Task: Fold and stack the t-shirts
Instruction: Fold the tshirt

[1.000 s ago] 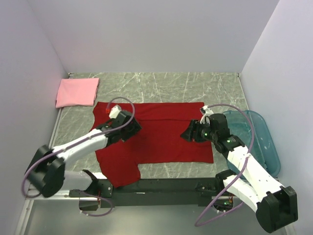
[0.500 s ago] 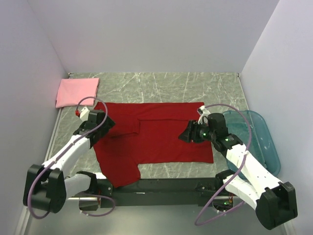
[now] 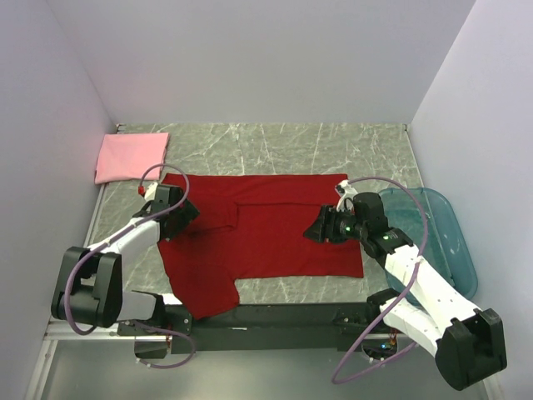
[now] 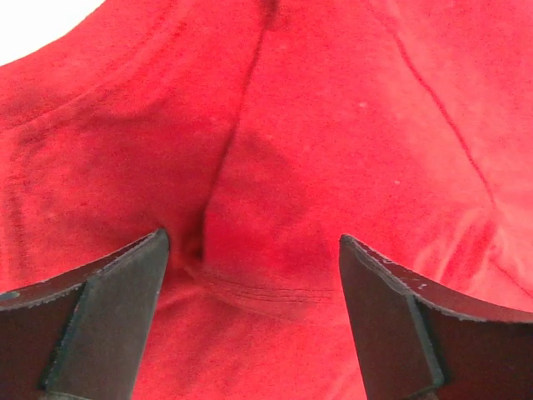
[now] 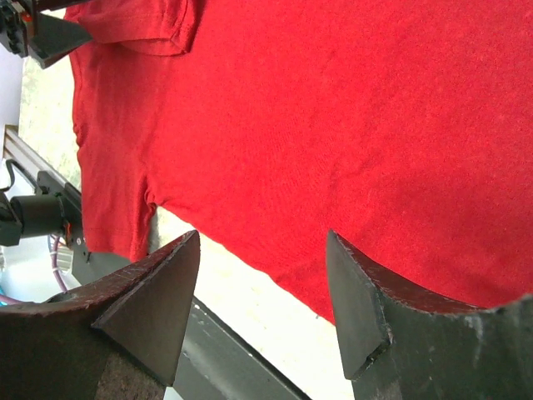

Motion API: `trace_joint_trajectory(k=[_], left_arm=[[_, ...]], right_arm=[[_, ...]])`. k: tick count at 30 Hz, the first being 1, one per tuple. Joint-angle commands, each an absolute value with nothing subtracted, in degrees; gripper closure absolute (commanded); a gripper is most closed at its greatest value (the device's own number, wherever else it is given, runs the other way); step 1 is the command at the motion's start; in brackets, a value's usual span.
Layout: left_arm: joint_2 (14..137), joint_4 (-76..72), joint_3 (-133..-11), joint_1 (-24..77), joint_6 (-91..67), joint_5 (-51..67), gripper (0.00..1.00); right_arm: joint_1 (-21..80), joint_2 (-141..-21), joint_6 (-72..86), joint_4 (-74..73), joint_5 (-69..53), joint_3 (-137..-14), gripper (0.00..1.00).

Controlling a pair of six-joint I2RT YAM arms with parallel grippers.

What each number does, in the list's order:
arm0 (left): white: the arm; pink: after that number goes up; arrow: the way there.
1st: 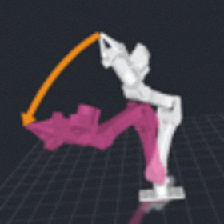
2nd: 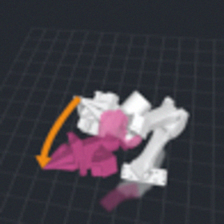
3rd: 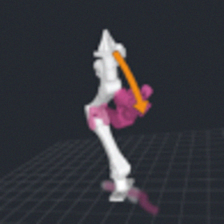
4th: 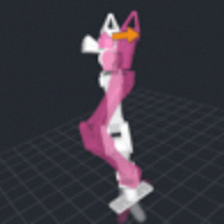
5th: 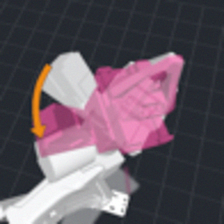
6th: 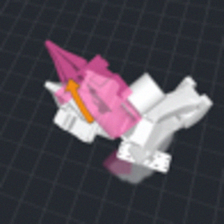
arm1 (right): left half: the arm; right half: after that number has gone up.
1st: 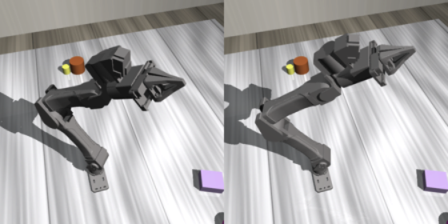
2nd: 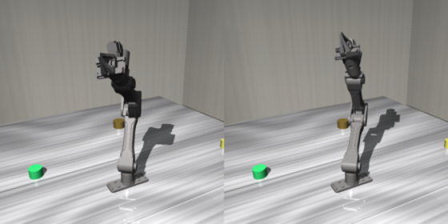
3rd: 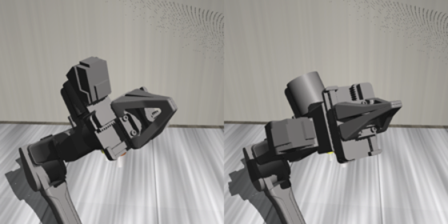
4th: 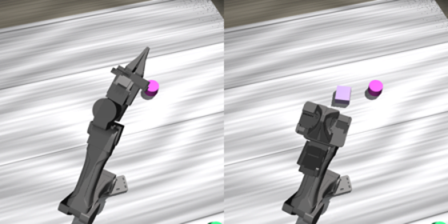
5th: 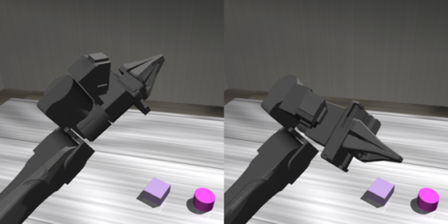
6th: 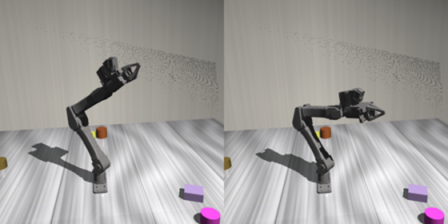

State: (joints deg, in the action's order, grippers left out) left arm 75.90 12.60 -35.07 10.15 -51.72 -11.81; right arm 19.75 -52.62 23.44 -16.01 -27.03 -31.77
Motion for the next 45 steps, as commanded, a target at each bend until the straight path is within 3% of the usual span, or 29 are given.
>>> trace_joint_trajectory(k=[1,9,13,19,22,25,28,30,34,37,41,45], left_arm=[[74.80,10.19,-37.18,10.02,-51.15,-8.70,0.15],[71.02,12.65,-35.51,10.11,-52.03,-6.16,0.32],[68.38,14.94,-34.72,10.11,-52.82,-5.89,0.55],[65.13,18.36,-33.75,10.11,-54.49,-4.13,0.80],[63.72,21.09,-32.79,10.11,-55.37,-5.44,0.91],[62.58,23.02,-31.21,10.11,-56.07,-7.03,0.93],[61.96,23.99,-29.53,10.02,-56.95,-9.75,0.92],[62.14,24.17,-29.18,10.02,-57.48,-12.64,0.84],[63.54,24.96,-31.54,9.93,-57.31,-15.98,0.47],[63.98,25.93,-34.80,9.93,-55.90,-17.05,0.30],[64.16,25.40,-40.07,9.93,-51.96,-19.15,0.24],[68.89,22.33,-46.82,9.67,-48.87,-19.34,0.31]], right_arm=[[20.04,-52.47,22.59,-14.94,-26.81,-32.17,0.31],[20.04,-53.00,22.68,-14.85,-26.89,-32.34,0.31],[20.04,-52.82,22.68,-14.85,-26.81,-32.34,0.31],[20.04,-53.00,22.59,-14.85,-26.89,-32.34,0.31],[20.04,-52.65,22.50,-14.94,-26.54,-32.26,0.31],[20.13,-52.47,22.59,-14.85,-26.10,-31.82,0.31],[20.04,-52.82,22.76,-14.85,-26.19,-31.82,0.31],[20.04,-53.09,22.76,-15.03,-25.84,-31.90,0.31],[20.04,-53.09,22.76,-16.08,-24.09,-32.52,0.31],[20.04,-53.70,22.76,-17.92,-19.18,-34.97,0.31],[19.60,-57.55,24.52,-19.69,-10.56,-39.28,0.31],[14.60,-65.37,27.59,-18.72,-10.28,-45.15,0.37]])
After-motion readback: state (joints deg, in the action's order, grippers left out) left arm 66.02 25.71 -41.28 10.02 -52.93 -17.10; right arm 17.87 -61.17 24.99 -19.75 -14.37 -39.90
